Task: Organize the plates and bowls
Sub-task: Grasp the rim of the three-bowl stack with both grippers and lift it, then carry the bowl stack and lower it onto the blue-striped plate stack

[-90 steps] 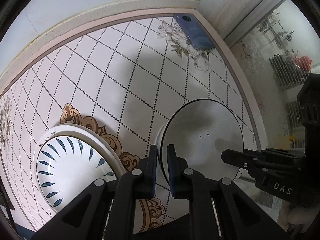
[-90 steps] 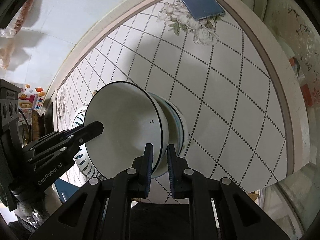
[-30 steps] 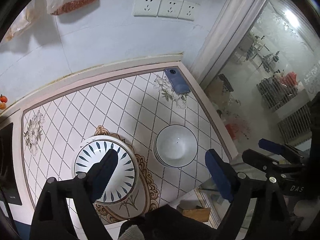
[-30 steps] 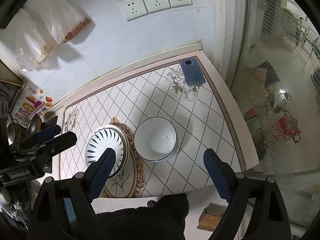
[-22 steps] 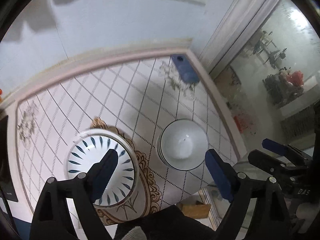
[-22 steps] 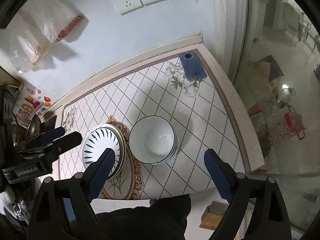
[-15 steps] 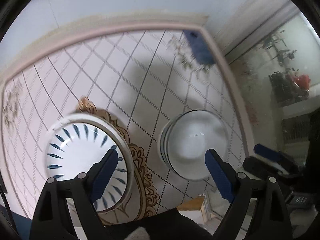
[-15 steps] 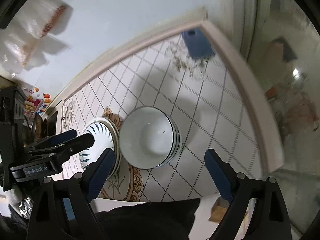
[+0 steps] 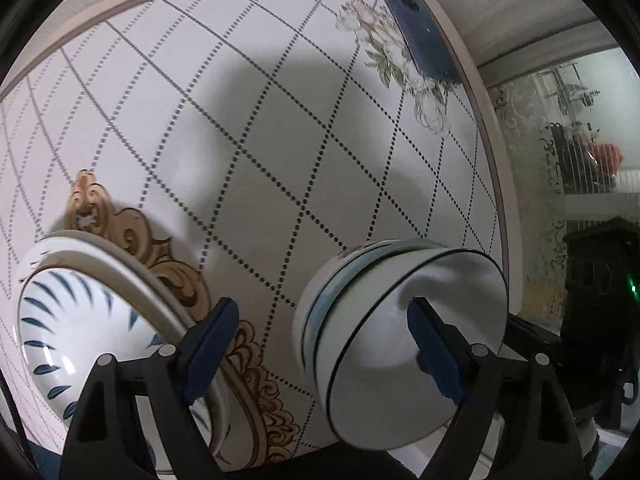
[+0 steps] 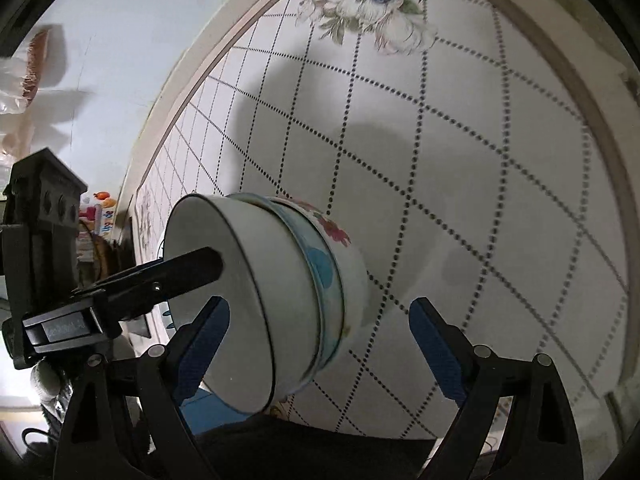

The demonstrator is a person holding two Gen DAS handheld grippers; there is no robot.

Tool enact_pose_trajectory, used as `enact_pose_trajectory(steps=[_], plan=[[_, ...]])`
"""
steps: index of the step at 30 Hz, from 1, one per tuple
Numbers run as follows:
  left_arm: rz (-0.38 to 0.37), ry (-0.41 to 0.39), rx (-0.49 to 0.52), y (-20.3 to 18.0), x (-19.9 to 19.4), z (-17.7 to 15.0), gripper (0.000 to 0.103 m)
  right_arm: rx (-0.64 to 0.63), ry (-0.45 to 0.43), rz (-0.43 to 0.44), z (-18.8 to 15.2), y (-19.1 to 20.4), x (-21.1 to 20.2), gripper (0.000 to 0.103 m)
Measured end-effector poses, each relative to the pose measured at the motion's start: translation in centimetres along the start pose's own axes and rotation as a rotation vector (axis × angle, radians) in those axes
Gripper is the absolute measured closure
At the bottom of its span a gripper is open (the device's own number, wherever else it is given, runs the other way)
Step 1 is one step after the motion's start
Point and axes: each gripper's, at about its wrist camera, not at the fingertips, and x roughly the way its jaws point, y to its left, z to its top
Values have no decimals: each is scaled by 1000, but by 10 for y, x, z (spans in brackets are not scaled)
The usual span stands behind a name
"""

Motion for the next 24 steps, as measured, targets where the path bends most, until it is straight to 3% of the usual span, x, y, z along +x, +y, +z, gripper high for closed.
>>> enact_pose_trajectory(steps=[6, 13, 16, 24], plan=[[-38, 35, -30, 5, 15, 6, 28, 12, 30, 14, 9, -5, 22, 10], [-88, 37, -42, 4, 22, 4, 51, 45, 49, 55, 9, -12, 36, 17], [-64, 30, -26, 0, 21, 3, 51, 45, 43, 99, 9, -12, 35, 39], [-31, 10, -27, -6, 19, -1, 53, 36, 16, 65, 6, -6, 36, 41]])
